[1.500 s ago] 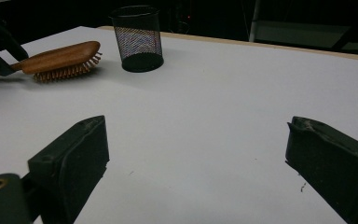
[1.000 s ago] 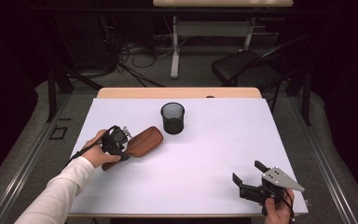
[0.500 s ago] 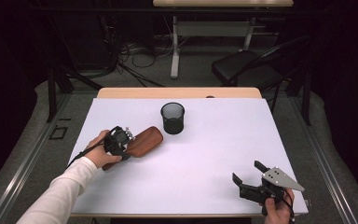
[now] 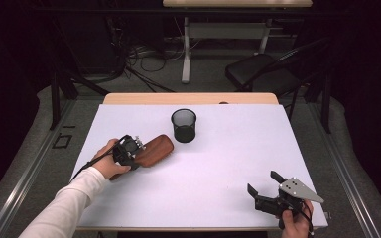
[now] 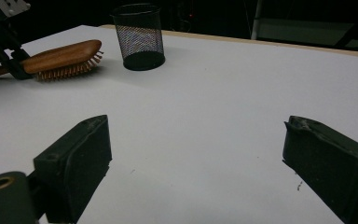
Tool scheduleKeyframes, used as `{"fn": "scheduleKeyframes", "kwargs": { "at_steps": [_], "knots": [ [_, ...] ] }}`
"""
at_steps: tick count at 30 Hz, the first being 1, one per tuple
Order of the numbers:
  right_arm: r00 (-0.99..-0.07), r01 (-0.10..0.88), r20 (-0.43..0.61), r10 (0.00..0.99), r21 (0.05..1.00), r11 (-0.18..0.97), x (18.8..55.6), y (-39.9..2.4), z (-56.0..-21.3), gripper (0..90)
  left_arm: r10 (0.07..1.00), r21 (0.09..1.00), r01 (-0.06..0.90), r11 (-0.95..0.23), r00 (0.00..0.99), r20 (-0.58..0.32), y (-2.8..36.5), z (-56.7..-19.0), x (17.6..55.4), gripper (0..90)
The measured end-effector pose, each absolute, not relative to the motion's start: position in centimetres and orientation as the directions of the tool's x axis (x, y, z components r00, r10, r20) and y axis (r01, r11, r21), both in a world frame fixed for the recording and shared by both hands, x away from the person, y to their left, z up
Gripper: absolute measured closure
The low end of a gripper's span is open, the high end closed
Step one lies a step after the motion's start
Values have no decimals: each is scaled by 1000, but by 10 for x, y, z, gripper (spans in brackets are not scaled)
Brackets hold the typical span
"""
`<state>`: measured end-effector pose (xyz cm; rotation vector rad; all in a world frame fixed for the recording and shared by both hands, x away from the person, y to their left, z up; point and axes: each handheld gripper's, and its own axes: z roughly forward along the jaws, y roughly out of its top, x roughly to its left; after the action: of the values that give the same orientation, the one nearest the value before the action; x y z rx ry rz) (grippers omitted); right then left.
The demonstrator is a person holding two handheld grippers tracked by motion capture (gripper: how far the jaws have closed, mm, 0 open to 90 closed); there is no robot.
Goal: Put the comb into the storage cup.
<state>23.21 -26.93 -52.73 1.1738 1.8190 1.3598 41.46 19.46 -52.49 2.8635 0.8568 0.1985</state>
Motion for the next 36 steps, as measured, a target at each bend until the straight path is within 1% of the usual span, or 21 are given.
{"fn": "scheduleKeyframes", "kwargs": {
  "at_steps": [5, 12, 31, 36],
  "knots": [
    [-447, 305, 57, 893, 948, 92, 232, -269, -528, 77, 554, 181, 535, -825, 828, 80, 194, -525, 414, 681],
    [-447, 306, 54, 893, 947, 95, 232, -269, -527, 80, 557, 177, 539, -823, 827, 75, 194, -525, 414, 697],
    [-449, 310, 58, 892, 946, 94, 232, -269, -528, 88, 553, 175, 535, -827, 830, 78, 194, -525, 414, 712],
    [-450, 312, 60, 891, 946, 94, 232, -269, -528, 88, 561, 189, 542, -819, 826, 61, 197, -525, 414, 715]
  ]
}}
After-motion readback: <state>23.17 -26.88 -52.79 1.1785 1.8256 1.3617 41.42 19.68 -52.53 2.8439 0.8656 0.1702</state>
